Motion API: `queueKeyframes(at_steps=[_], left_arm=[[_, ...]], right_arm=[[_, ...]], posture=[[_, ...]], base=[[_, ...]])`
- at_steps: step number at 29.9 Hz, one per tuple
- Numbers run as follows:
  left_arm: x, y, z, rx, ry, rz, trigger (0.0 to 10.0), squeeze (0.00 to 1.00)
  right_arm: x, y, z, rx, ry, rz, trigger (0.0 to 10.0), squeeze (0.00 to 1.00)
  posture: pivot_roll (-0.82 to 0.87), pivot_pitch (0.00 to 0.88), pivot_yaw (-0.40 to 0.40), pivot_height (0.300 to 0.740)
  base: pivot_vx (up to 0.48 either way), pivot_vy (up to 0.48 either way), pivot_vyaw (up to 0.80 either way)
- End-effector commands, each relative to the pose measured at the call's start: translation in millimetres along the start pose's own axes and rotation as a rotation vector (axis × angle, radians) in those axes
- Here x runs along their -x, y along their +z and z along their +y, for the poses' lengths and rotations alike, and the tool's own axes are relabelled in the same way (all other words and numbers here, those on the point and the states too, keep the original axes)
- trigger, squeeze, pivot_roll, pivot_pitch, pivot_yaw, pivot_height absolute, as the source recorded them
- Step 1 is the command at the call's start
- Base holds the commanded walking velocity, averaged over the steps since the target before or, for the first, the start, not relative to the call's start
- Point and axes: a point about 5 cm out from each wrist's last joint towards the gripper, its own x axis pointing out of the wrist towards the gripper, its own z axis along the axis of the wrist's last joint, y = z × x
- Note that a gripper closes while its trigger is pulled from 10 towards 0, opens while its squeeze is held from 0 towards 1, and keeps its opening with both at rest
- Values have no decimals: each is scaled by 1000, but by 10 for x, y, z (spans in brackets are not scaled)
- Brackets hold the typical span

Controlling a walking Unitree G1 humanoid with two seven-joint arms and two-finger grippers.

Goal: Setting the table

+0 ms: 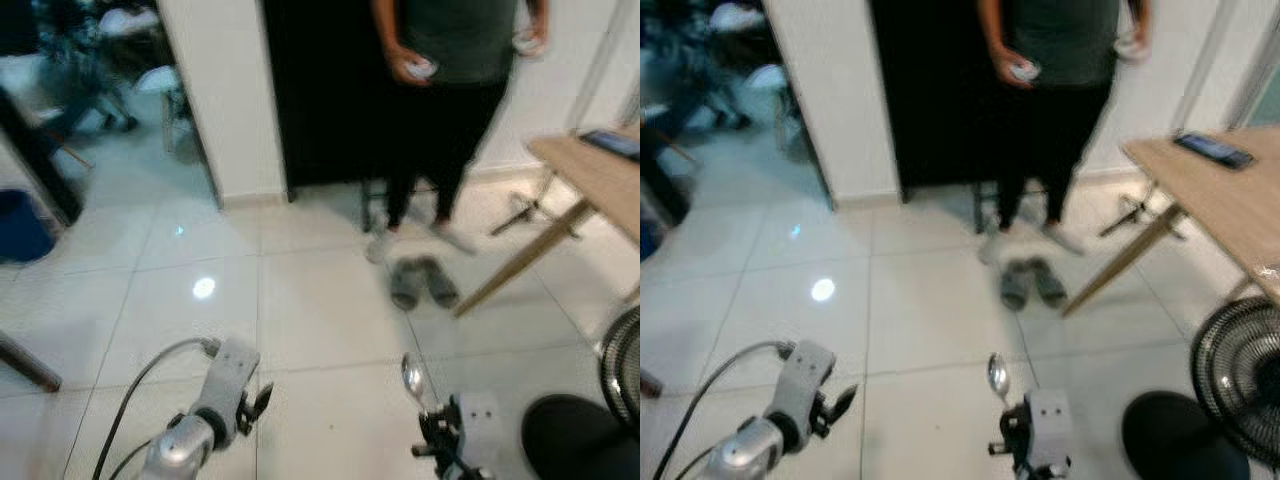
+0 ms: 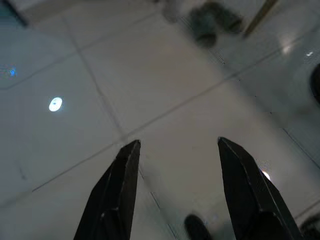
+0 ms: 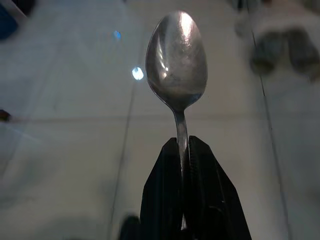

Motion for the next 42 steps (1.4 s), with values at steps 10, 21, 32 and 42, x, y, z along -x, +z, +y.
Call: queueKeyframes(at_steps=[10, 21, 32, 42], left_arm=[[-44, -76, -86, 123, 32, -14, 10000, 0], [-78, -141, -186, 182, 77, -21, 10000, 0], [-67, -155, -190, 173, 88, -24, 10000, 0], [-61, -162, -182, 165, 89, -22, 10000, 0]], right_arm=[[-1, -115, 1, 75, 30, 45, 10000, 0], [14, -130, -155, 139, 33, 76, 10000, 0], [-4, -123, -147, 147, 41, 71, 10000, 0], [-7, -129, -143, 143, 40, 68, 10000, 0]], posture=[[-70, 0, 57, 740], [-73, 0, -7, 740], [-65, 0, -6, 740], [-67, 0, -1, 740]], base=[[0, 0, 769], [0, 0, 769], [0, 0, 769], [0, 0, 769]])
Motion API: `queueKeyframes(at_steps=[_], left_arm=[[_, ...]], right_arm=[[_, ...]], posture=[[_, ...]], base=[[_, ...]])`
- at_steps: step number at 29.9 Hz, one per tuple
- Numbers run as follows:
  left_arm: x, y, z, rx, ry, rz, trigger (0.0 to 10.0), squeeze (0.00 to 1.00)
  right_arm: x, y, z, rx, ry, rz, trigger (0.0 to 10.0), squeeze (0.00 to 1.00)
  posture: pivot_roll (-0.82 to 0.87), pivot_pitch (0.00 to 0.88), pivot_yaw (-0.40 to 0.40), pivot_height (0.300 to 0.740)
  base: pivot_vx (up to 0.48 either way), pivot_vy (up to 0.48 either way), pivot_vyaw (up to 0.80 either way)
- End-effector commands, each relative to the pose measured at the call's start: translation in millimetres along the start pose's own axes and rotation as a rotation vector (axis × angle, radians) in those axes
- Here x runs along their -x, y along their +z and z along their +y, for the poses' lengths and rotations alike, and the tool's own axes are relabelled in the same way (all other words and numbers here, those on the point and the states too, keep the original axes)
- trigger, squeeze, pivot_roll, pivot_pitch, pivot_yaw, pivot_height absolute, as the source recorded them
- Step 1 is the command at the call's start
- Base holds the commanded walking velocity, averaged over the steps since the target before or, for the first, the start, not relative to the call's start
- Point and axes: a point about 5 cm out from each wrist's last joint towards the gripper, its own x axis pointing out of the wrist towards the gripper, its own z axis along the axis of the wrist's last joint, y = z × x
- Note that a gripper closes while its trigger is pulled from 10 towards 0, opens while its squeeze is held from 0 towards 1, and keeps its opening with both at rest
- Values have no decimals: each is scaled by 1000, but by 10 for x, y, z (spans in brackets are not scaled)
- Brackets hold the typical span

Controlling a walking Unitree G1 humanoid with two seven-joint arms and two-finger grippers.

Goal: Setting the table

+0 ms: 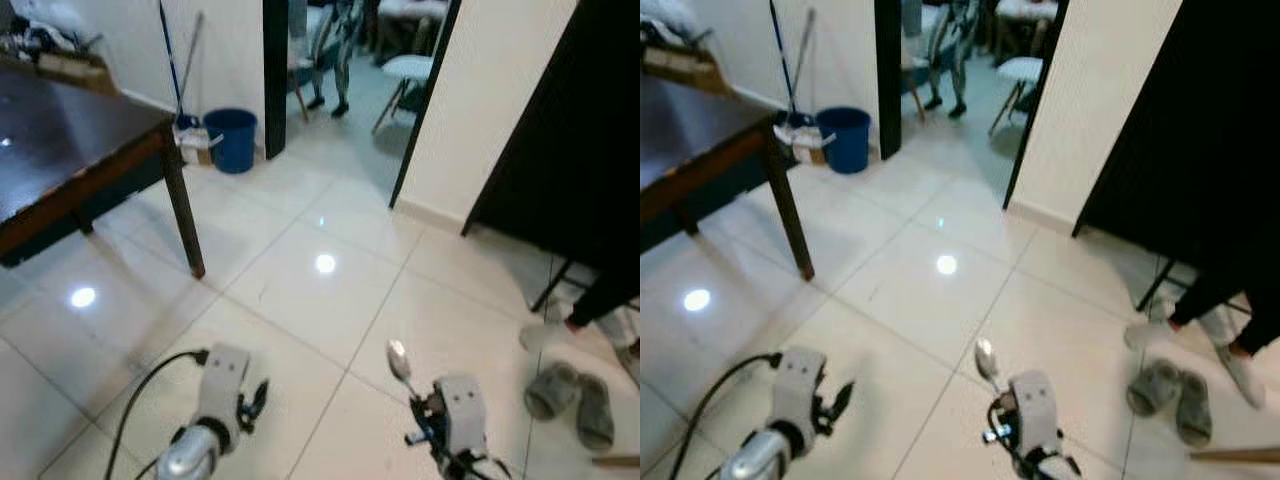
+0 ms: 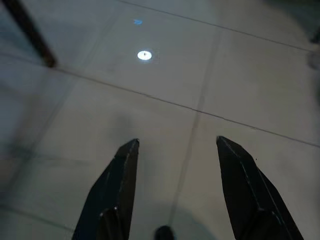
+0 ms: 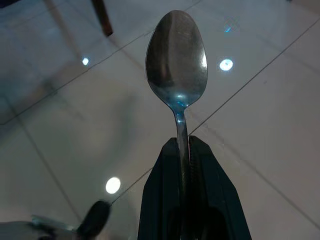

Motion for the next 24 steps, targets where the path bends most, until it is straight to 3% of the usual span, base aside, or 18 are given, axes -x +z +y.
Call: queueKeyframes(at_steps=[1, 24], left_arm=[[16, -50, -24, -10, -7, 19, 10000, 0], [4, -70, 42, -27, 39, 44, 10000, 0]], right_arm=[[38, -73, -28, -2, -10, 30, 10000, 0], [16, -66, -13, -5, -11, 20, 10000, 0]], posture=[[-66, 0, -2, 740], [-64, 0, 7, 740]], base=[[0, 0, 769], [0, 0, 768]])
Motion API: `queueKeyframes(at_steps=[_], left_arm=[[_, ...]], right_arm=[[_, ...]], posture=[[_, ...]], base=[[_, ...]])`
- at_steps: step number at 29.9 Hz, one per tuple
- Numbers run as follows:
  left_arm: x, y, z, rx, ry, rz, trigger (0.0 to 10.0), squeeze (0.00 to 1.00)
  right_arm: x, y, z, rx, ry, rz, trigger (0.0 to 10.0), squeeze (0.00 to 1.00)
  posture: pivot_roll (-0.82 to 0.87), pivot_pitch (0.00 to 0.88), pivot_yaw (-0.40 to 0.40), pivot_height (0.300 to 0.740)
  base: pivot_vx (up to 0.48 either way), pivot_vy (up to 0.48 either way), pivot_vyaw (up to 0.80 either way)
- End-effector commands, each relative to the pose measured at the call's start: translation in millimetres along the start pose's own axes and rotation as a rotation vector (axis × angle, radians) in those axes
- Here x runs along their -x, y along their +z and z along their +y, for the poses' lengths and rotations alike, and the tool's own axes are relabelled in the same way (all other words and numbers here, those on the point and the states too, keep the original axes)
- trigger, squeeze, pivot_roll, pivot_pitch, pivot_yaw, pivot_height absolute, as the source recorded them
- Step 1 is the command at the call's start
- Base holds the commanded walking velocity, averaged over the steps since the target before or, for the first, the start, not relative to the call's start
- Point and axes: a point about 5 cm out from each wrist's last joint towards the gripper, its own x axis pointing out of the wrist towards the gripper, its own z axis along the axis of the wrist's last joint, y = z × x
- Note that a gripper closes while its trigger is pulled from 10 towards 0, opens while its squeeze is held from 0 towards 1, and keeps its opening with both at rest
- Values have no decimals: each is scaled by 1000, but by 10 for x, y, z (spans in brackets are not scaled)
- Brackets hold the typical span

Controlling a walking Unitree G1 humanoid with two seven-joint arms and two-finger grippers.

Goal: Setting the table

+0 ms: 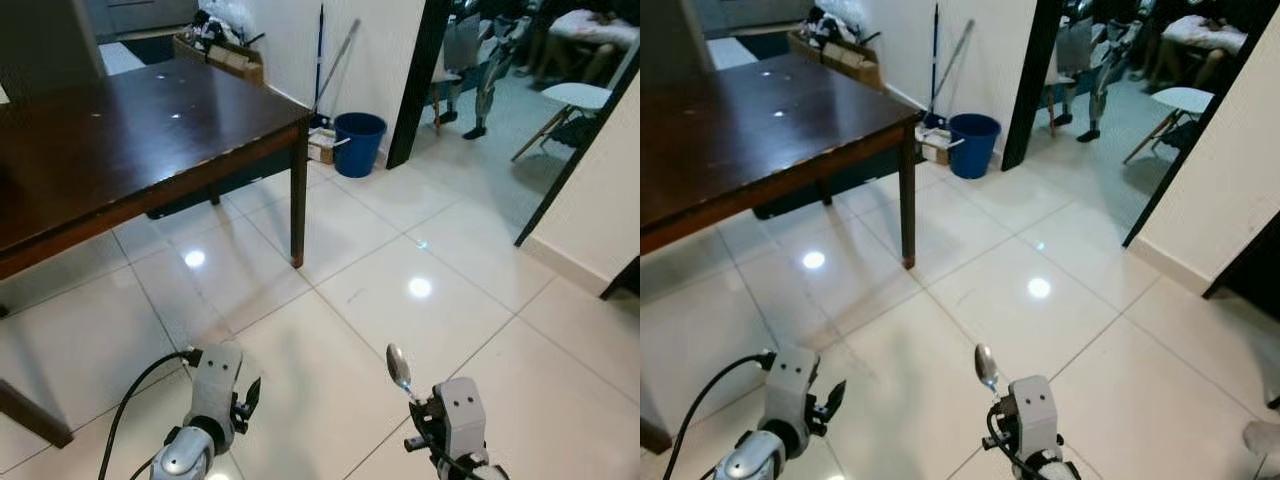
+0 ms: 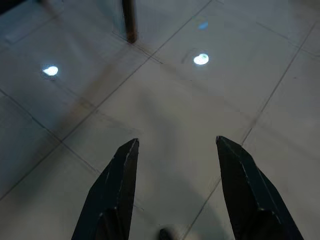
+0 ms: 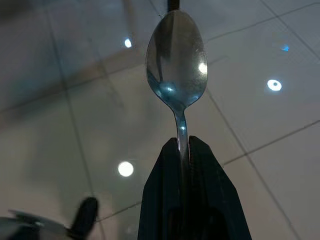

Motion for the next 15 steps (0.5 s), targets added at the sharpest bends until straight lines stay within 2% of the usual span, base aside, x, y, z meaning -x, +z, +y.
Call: queueKeyframes(at_steps=[1, 7, 10, 11, 12, 14, 15], left_arm=[[53, -111, 108, -16, 48, 52, 10000, 0], [39, -41, 155, -9, 75, 46, 10000, 0], [22, 131, 172, 5, 77, 6, 10000, 0], [22, 131, 172, 5, 77, 6, 10000, 0], [10, 228, 165, -3, 73, -17, 10000, 0], [3, 289, 155, -2, 68, -35, 10000, 0], [-6, 360, 153, -7, 71, -51, 10000, 0]], right_arm=[[-30, 35, 50, 4, 17, -15, 10000, 0], [-40, 114, -7, 16, -11, -49, 10000, 0], [-113, 477, -149, 4, -69, -173, 10000, 0], [-113, 477, -149, 4, -69, -173, 10000, 0], [-151, 722, -222, 3, -101, -252, 10000, 0], [-169, 867, -258, 3, -118, -298, 10000, 0], [-181, 1026, -290, 3, -130, -349, 10000, 0]], posture=[[-64, 0, 7, 740], [-65, 0, 13, 740], [-70, 0, 20, 740], [-70, 0, 20, 740], [-71, 0, 23, 740], [-73, 0, 26, 740], [-72, 0, 27, 740]], base=[[0, 0, 769], [0, 0, 769], [0, 0, 767], [0, 0, 763], [0, 0, 769], [0, 0, 769], [0, 0, 763]])
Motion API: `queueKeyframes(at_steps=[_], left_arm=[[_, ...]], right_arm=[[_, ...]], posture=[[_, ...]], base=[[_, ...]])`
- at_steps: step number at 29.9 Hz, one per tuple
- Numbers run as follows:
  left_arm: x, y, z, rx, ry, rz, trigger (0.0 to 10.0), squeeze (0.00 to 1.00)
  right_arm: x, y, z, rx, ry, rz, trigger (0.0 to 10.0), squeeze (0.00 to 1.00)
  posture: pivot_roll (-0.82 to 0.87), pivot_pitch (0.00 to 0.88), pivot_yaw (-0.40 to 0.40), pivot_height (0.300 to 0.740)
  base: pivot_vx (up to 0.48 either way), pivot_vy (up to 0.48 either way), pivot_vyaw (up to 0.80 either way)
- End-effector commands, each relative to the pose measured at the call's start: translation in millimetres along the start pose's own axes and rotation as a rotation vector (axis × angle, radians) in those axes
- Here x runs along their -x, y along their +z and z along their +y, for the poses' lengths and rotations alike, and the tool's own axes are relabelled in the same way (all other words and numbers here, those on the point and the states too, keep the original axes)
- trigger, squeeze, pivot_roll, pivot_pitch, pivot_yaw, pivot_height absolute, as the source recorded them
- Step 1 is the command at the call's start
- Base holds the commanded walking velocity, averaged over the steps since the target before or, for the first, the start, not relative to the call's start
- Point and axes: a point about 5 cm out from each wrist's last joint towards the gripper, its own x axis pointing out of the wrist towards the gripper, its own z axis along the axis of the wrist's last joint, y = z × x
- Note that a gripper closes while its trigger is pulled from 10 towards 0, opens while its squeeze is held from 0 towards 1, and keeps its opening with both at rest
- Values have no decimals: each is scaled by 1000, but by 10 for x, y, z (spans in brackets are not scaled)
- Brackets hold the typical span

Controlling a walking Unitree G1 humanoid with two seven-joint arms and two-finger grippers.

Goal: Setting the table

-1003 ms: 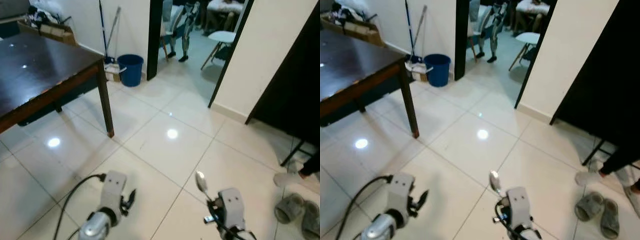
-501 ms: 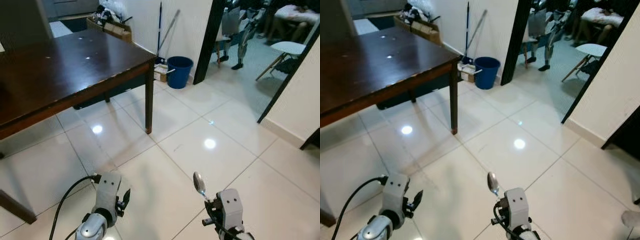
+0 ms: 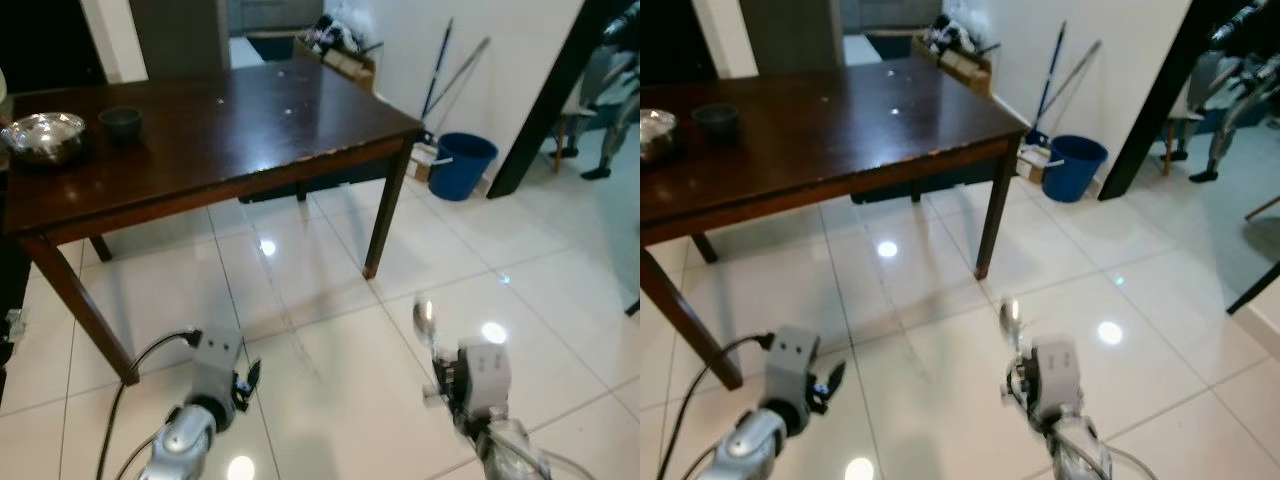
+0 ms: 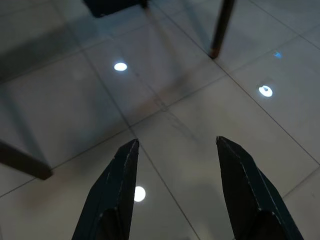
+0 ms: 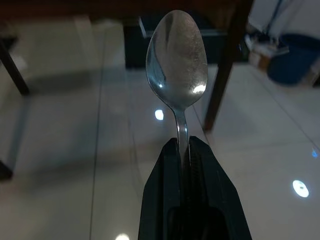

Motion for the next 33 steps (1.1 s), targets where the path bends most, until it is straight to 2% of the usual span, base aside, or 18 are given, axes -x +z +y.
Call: queueKeyframes(at_steps=[1, 2, 3, 4, 5, 7, 8, 9, 11, 12, 13, 15, 17, 19, 22, 27, 30, 33], left_arm=[[-9, 66, -26, 3, -2, -4, 10000, 0], [-30, 214, -24, -37, 5, -52, 10000, 0], [-30, 214, -24, -37, 5, -52, 10000, 0], [-46, 352, -10, -36, 21, -100, 10000, 0], [-52, 437, -5, -15, 28, -131, 10000, 0], [-54, 494, -1, -2, 32, -151, 10000, 0], [-54, 655, 3, 8, 46, -208, 10000, 0], [-54, 655, 3, 8, 46, -208, 10000, 0], [-49, 820, -1, -16, 66, -254, 10000, 0], [-49, 820, -1, -16, 66, -254, 10000, 0], [-51, 900, -7, -35, 79, -278, 10000, 0], [-59, 1012, -12, -44, 113, -313, 10000, 0], [-62, 1043, -3, -58, 139, -320, 10000, 0], [-78, 1124, 44, -96, 240, -349, 10000, 0], [-92, 1155, 68, -124, 285, -355, 10000, 0], [-100, 1181, 107, -114, 329, -355, 10000, 0], [-104, 1183, 116, -112, 335, -349, 10000, 0], [-109, 1179, 108, -115, 340, -344, 10000, 0]], right_arm=[[-28, 92, -83, -20, -42, -21, 10000, 0], [-132, 366, -124, -26, -61, -115, 10000, 0], [-132, 366, -124, -26, -61, -115, 10000, 0], [-202, 603, -127, -30, -61, -193, 10000, 0], [-234, 732, -112, -32, -54, -235, 10000, 0], [-251, 818, -101, -34, -49, -262, 10000, 0], [-288, 1073, -35, -51, -22, -344, 10000, 0], [-288, 1073, -35, -51, -22, -344, 10000, 0], [-308, 1369, 93, -85, 32, -432, 10000, 0], [-308, 1369, 93, -85, 32, -432, 10000, 0], [-311, 1452, 171, -98, 64, -447, 10000, 0], [-310, 1460, 285, -139, 125, -428, 10000, 0], [-309, 1449, 317, -148, 139, -418, 10000, 0], [-293, 1389, 404, -190, 180, -376, 10000, 0], [-277, 1357, 427, -204, 179, -364, 10000, 0], [-241, 1267, 422, -237, 166, -335, 10000, 0], [-225, 1225, 397, -219, 149, -315, 10000, 0], [-217, 1206, 364, -188, 125, -299, 10000, 0]], posture=[[-72, 0, 27, 740], [-70, 0, 27, 740], [-70, 0, 27, 740], [-69, 0, 28, 740], [-67, 0, 28, 740], [-66, 0, 28, 740], [-64, 0, 31, 740], [-64, 0, 31, 740], [-62, 0, 33, 740], [-62, 0, 33, 740], [-62, 0, 33, 740], [-60, 0, 33, 740], [-60, 0, 33, 740], [-56, 0, 32, 740], [-59, 0, 33, 740], [-63, 0, 38, 740], [-67, 0, 41, 740], [-67, 0, 43, 740]], base=[[0, 0, 769], [0, 0, 769], [0, 0, 769], [0, 0, 763], [0, 0, 763], [0, 0, 763], [0, 0, 763], [0, 0, 763], [0, 0, 753], [0, 0, 750], [0, 0, 750], [0, 0, 747], [0, 0, 700], [379, 0, 0], [480, 0, 0], [480, 0, 0], [480, 0, 0], [480, 0, 775]])
